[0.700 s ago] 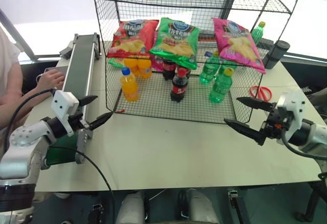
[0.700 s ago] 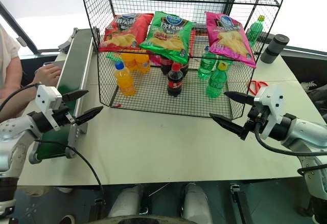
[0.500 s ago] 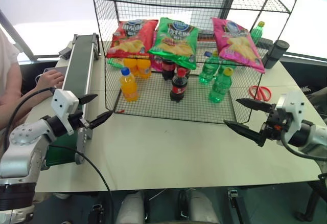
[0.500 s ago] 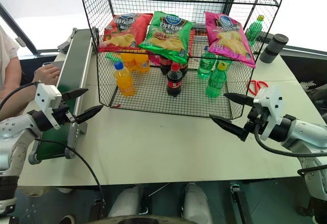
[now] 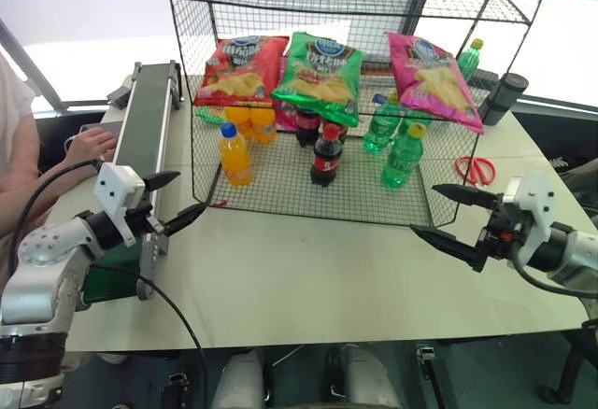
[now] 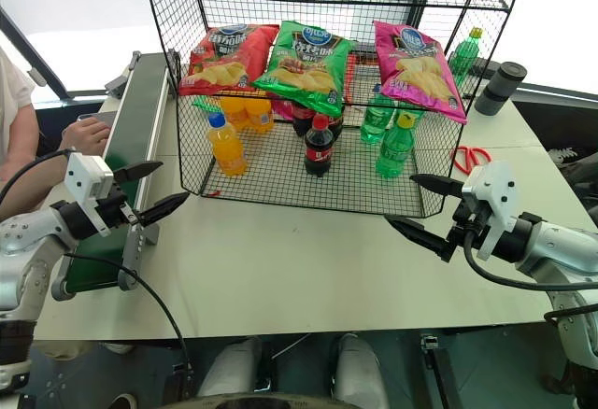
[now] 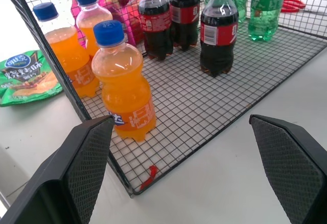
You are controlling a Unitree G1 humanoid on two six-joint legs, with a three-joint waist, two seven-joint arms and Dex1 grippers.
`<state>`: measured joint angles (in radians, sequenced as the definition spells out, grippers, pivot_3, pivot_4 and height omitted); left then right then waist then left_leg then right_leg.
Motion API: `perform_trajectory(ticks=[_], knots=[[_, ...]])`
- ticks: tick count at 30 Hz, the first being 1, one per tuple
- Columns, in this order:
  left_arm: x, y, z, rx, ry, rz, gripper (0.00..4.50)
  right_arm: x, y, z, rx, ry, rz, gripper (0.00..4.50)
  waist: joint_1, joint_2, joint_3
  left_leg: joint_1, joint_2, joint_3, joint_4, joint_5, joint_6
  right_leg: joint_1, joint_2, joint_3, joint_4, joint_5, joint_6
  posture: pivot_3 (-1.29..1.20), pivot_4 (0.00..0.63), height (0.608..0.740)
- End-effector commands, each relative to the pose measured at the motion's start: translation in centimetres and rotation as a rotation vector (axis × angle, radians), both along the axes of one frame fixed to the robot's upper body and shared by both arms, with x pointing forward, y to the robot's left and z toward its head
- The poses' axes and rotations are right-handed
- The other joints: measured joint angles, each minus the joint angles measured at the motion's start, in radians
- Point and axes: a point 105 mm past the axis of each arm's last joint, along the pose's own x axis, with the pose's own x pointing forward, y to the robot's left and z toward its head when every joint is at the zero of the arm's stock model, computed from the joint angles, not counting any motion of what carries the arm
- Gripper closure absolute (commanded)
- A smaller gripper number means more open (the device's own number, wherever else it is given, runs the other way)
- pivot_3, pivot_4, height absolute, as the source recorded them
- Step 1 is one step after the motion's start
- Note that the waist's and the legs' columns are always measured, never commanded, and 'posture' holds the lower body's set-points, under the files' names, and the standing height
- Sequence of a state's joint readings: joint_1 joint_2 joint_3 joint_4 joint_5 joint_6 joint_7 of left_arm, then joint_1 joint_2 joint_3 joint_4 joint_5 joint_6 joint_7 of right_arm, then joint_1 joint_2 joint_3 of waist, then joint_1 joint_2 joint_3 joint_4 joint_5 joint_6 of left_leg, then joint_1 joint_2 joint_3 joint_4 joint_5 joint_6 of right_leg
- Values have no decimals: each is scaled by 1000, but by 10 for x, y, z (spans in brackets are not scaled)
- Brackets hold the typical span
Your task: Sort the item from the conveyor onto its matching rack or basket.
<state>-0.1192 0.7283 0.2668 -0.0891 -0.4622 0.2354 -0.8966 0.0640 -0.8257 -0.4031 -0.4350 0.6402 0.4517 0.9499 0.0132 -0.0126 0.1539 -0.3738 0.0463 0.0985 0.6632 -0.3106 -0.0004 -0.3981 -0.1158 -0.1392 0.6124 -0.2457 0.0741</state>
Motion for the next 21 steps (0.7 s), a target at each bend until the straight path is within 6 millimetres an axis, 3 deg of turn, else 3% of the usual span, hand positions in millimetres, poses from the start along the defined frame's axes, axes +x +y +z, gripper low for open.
perform_trajectory(ticks=[1,21], knots=[[0,-2,8,4,-35,-8,0,-1,-3,10,-20,-50,0,116,0,0,0,0,0,0,0,0,0,0,0,0,0,0,0,0,150,740],[-1,-5,4,23,-20,-17,0,1,-1,9,-6,-60,1,116,0,0,0,0,0,0,0,0,0,0,0,0,0,0,0,0,150,740]])
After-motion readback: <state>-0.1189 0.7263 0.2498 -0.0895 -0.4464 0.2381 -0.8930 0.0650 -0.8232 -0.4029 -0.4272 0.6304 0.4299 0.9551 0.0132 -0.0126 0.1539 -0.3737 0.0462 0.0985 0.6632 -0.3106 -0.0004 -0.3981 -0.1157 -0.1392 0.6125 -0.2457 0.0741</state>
